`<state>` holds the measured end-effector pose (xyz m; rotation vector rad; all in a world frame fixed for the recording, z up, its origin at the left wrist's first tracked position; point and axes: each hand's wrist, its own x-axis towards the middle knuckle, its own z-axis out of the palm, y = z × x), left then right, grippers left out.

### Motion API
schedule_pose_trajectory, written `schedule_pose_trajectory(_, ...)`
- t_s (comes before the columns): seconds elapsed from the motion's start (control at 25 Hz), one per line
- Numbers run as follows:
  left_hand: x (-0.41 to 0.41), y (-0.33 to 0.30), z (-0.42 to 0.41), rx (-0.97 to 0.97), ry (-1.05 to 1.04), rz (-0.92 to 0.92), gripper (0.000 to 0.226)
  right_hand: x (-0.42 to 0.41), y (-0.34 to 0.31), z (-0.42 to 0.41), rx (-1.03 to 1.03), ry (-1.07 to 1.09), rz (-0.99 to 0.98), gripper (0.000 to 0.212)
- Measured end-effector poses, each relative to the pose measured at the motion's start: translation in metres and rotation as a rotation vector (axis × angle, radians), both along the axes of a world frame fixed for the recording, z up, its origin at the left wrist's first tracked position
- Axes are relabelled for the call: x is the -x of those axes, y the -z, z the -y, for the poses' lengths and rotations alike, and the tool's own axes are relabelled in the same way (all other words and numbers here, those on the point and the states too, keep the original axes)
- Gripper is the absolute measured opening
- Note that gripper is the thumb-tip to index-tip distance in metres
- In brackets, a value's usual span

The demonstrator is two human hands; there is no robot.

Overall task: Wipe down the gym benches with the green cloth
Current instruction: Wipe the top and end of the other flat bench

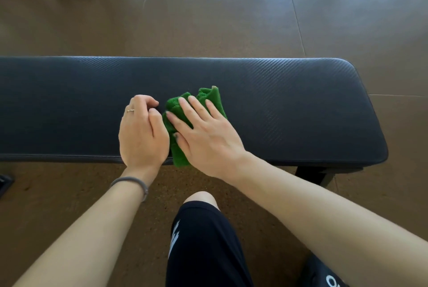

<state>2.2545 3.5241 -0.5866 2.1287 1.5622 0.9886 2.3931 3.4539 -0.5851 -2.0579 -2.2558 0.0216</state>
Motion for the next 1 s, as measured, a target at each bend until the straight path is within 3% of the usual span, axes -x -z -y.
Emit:
schedule_pose_trajectory(0.32, 0.000, 0.000, 0.004, 0.003, 0.003, 0.029, 0.042, -0.101, -0.002, 0.098, 0.014, -0.014, 0.148, 0.060)
schedule_pose_trajectory(0.44, 0.000, 0.005, 0.002, -0.018, -0.017, 0.047, 0.037, -0.065, 0.006, 0.067, -0.026, 0.012, 0.152, 0.065)
schedule_pose_trajectory(0.6, 0.000, 0.003, 0.002, -0.036, 0.003, 0.040, 0.035, -0.003, 0.009, 0.017, -0.008, -0.139, 0.118, 0.066)
schedule_pose_trajectory(0.72, 0.011, -0.002, -0.005, -0.034, 0.061, -0.029, 0.038, -0.039, 0.003, 0.042, 0.016, -0.220, 0.168, 0.061)
schedule_pose_trajectory(0.84, 0.031, -0.001, -0.017, -0.059, -0.079, -0.160, 0.043, -0.090, -0.006, 0.077, 0.041, -0.269, 0.200, 0.058)
schedule_pose_trajectory(1.0, 0.031, 0.006, -0.019, -0.041, -0.168, -0.139, 0.041, -0.060, -0.004, 0.016, 0.041, -0.287, 0.103, 0.056)
